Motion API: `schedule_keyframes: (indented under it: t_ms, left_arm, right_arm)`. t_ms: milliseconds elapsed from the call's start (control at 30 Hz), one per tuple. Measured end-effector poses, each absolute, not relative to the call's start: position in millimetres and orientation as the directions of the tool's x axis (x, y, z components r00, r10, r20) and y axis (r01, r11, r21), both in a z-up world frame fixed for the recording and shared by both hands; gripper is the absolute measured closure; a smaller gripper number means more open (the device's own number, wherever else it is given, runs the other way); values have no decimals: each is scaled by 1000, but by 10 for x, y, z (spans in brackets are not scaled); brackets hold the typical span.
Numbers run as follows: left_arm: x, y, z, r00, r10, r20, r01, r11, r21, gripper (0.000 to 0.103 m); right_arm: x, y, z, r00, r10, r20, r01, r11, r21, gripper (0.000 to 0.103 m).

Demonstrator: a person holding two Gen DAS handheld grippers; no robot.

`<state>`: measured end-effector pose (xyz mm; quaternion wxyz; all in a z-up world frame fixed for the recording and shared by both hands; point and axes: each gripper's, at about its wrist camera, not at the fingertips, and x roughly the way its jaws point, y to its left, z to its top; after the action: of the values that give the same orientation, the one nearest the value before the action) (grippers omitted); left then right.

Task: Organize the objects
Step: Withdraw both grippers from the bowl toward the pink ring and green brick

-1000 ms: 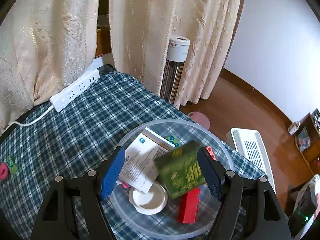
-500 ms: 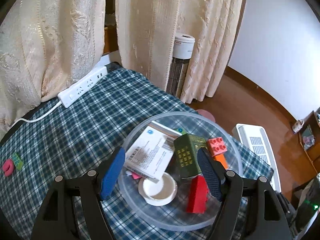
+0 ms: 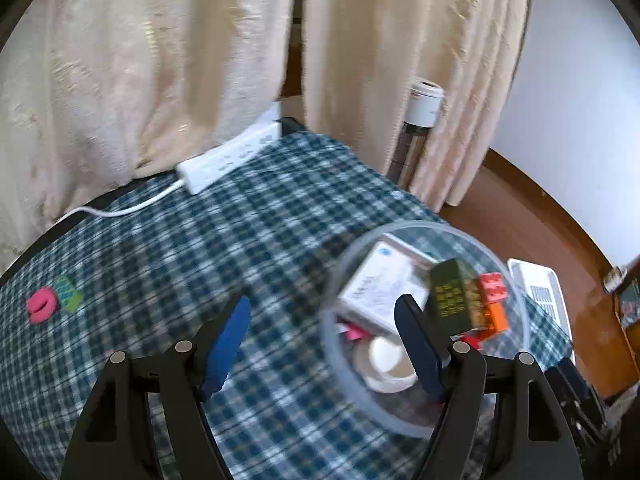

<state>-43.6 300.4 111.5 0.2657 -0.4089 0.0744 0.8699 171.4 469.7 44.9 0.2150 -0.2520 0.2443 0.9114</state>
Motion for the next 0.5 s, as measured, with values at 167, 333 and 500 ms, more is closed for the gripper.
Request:
schedule_keyframes:
  t_ms: [167, 333, 500]
  left_arm:
    - [-509, 2652, 1110, -547, 383, -744, -478, -873, -98, 27]
    - [-595, 2253, 1110, -566, 362, -741, -429, -896, -110, 27]
    - [-679, 1856, 1105, -590, 327, -738, -378, -920, -106, 27]
  right_arm:
    - [1599, 4462, 553, -795, 253, -552, -479, -820, 313, 45]
    - [1486, 4204, 659, -812, 228, -537, -433, -853, 291, 45]
    - [1359, 3959, 754, -828, 192, -527, -380, -884, 273, 45]
